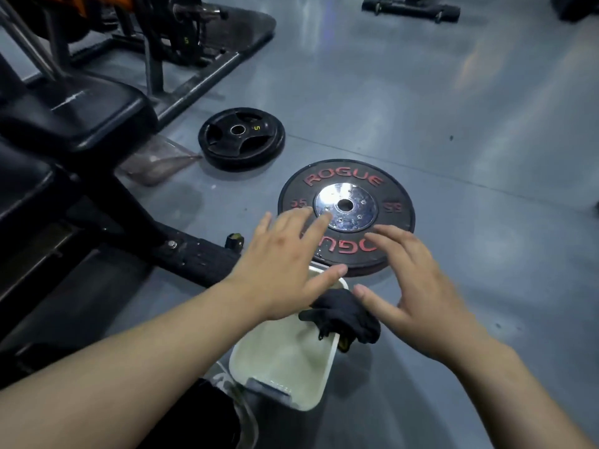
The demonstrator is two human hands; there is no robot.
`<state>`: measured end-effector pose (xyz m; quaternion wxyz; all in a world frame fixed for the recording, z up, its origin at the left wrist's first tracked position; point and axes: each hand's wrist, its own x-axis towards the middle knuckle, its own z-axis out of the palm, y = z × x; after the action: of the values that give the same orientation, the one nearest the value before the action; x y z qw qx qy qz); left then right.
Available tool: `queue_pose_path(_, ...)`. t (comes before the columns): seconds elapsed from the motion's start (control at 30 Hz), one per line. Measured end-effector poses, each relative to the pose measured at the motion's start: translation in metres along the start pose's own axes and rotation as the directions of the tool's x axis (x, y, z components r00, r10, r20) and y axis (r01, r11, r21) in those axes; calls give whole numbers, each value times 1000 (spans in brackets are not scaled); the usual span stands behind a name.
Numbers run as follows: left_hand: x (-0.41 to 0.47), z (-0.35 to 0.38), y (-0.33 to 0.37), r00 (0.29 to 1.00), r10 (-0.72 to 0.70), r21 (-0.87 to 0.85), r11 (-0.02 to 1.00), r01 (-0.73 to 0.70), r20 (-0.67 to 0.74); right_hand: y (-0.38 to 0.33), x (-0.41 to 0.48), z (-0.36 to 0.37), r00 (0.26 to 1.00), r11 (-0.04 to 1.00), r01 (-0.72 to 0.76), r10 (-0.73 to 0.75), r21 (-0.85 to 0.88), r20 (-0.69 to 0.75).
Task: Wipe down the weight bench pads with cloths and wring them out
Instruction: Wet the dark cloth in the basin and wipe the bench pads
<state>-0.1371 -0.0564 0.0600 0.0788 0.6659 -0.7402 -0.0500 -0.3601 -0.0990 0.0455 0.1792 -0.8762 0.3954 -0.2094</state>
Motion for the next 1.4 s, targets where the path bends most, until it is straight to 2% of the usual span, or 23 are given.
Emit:
queue_pose_path(0.27,-20,43,-14,998,21,-51,999,-18,61,14,-5,24,998,999,1,2,-44,66)
queue_pose_path(0.5,-28,87,-30,986,41,39,998,-48,165,35,-6,68,993,1000,-9,10,-11,116)
queue_pose_path(0.73,-9,110,-44,969,-7,-14,1000,11,245,76,-18,125,963,989,-148,144,-1,229)
queue_pose_path(0.9,-4,128,-48,948,12,-10,1000,-9,319,99,-22,156,940,977,-211,206,-10,271)
queue_pose_path(1.07,4,130,-44,943,32,-15,999,-29,331,111,-26,179,937,987,-162,151,8,316)
queue_pose_path(1.4,7,123,-45,933,55,13,998,-64,356,107,-21,188,984,990,-102,86,98,154)
